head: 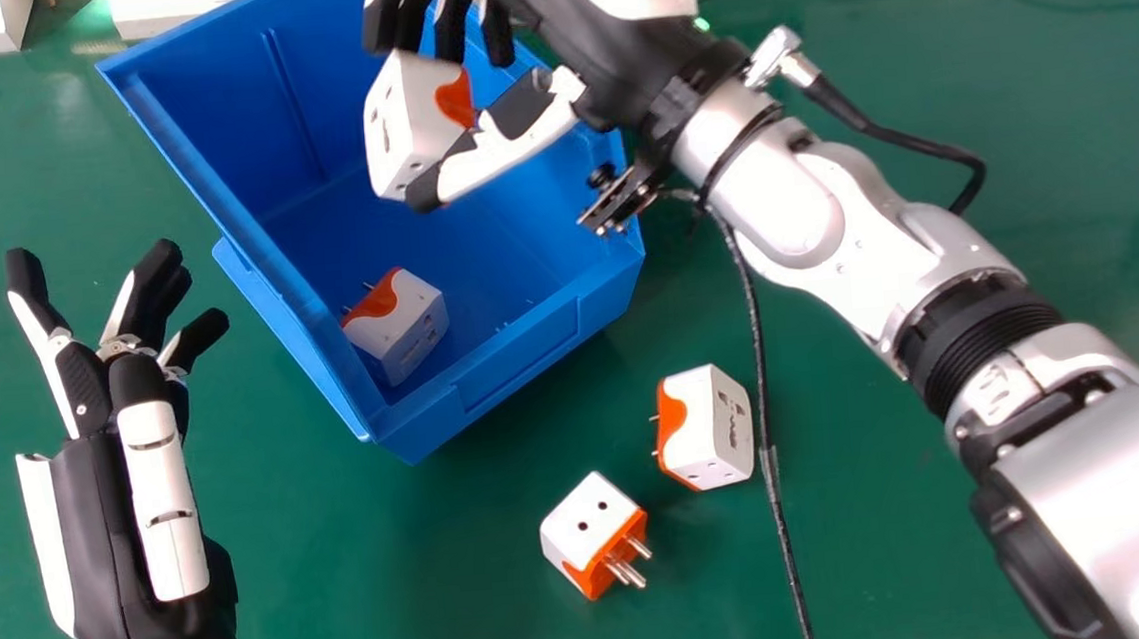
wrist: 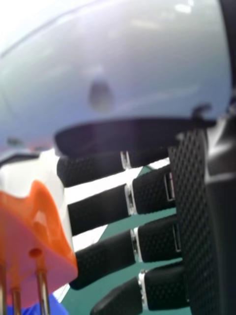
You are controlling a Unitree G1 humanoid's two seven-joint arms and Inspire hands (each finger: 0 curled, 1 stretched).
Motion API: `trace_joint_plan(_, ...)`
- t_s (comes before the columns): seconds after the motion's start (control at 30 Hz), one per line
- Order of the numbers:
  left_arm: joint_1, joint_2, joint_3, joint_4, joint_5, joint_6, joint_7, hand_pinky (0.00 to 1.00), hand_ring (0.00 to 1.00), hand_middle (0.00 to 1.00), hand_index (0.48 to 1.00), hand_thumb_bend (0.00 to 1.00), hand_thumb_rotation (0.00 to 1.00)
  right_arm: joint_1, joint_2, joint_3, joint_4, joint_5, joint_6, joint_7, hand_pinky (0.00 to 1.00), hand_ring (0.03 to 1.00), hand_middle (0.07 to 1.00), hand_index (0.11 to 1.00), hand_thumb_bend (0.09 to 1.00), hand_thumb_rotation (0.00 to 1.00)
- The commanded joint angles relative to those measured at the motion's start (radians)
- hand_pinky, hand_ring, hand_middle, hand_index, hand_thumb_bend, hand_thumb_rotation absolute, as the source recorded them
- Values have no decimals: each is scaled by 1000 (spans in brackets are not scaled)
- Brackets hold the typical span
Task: Pick all objects and put in blue box
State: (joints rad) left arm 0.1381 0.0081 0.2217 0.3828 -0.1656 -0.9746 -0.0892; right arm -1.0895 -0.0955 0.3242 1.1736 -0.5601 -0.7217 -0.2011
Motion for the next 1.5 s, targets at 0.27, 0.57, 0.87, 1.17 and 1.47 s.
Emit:
trace_joint_plan(0.27, -9, 7, 1, -4, -5, -27, -8, 776, 870, 863, 845, 484, 931, -71, 66, 84, 59, -79, 113, -103, 371, 391, 478, 531, 516, 0)
trace_joint_plan(0.57, -5, 9, 1, -9, -14, -32, -18, 775, 869, 862, 846, 496, 922, -66, 83, 148, 103, -133, 183, -151, 431, 450, 476, 500, 521, 0)
trace_joint_plan(0.87, 8, 3, 5, -27, -3, -28, -11, 775, 868, 861, 845, 494, 923, -65, 99, 141, 127, -111, 211, -93, 492, 535, 583, 611, 700, 45)
trace_joint_plan(1.17, 1, 0, 3, -15, 4, -33, -5, 775, 867, 860, 844, 494, 923, -76, 80, 134, 116, -87, 198, 66, 826, 935, 955, 913, 1000, 456)
trace_joint_plan(1.47, -6, 0, 1, -16, -1, -30, -5, 775, 866, 859, 843, 494, 921, -92, 62, 157, 113, -102, 171, 98, 964, 1000, 1000, 1000, 1000, 657)
